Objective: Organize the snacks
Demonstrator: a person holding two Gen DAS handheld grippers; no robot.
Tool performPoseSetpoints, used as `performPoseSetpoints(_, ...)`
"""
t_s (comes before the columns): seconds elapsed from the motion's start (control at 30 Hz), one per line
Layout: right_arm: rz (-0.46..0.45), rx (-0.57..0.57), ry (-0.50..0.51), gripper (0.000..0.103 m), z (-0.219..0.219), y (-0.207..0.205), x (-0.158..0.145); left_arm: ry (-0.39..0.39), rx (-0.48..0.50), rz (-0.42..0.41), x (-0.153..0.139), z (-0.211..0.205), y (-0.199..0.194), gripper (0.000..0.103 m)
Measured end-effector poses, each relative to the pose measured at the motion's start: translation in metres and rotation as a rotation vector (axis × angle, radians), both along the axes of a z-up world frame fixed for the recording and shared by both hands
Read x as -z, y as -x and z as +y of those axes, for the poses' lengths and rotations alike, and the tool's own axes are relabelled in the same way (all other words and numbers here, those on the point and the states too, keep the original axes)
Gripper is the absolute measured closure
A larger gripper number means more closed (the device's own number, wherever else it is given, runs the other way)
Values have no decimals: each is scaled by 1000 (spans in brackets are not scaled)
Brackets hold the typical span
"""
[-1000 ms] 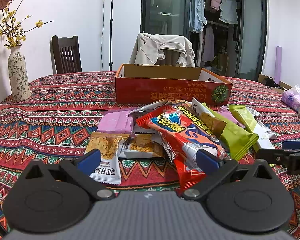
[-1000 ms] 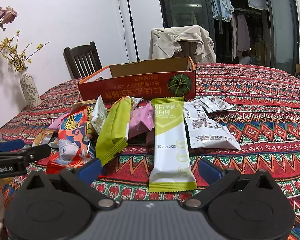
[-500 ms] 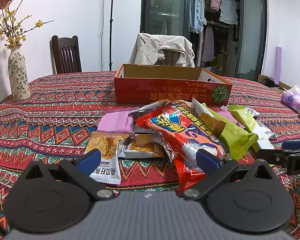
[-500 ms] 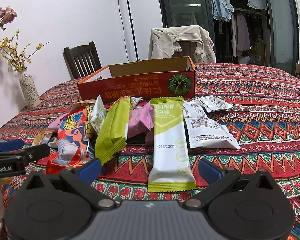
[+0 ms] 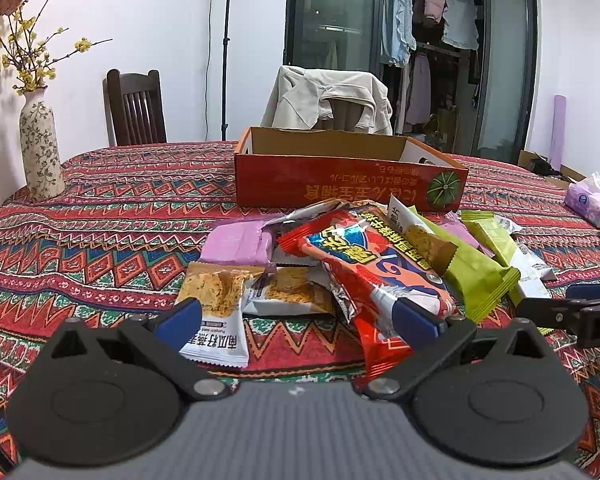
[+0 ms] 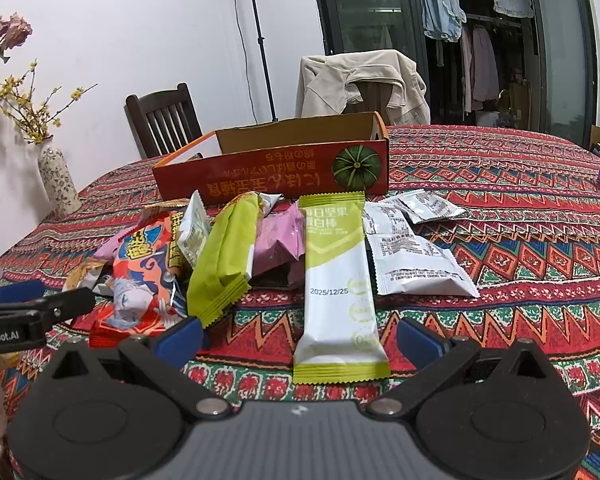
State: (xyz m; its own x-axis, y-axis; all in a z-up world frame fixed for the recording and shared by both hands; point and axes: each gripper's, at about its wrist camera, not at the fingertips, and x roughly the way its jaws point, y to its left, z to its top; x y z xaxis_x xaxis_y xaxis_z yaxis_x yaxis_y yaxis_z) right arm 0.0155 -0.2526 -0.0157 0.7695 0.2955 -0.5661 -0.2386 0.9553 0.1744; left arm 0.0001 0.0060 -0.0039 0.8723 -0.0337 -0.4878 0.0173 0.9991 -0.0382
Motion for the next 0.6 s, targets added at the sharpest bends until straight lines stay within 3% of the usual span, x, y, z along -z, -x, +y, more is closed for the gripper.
performPoseSetpoints(0.33,-34,33,35,4,-10,-10,-8,2,-25,-1,-4,6,-5,0)
performPoseSetpoints(0.4,-25,31,56,16,-10,-18,-9,3,-34,2,-4,9,-7,0)
performPoseSetpoints(0.53,-6,8,93,21,-8,-33,-7,-5,-50,-3,-6,14,-8,0)
performPoseSetpoints(0.6,-4,-4,110,28,-5,-40,-7,-7,-58,-5,-7,15,-9,0)
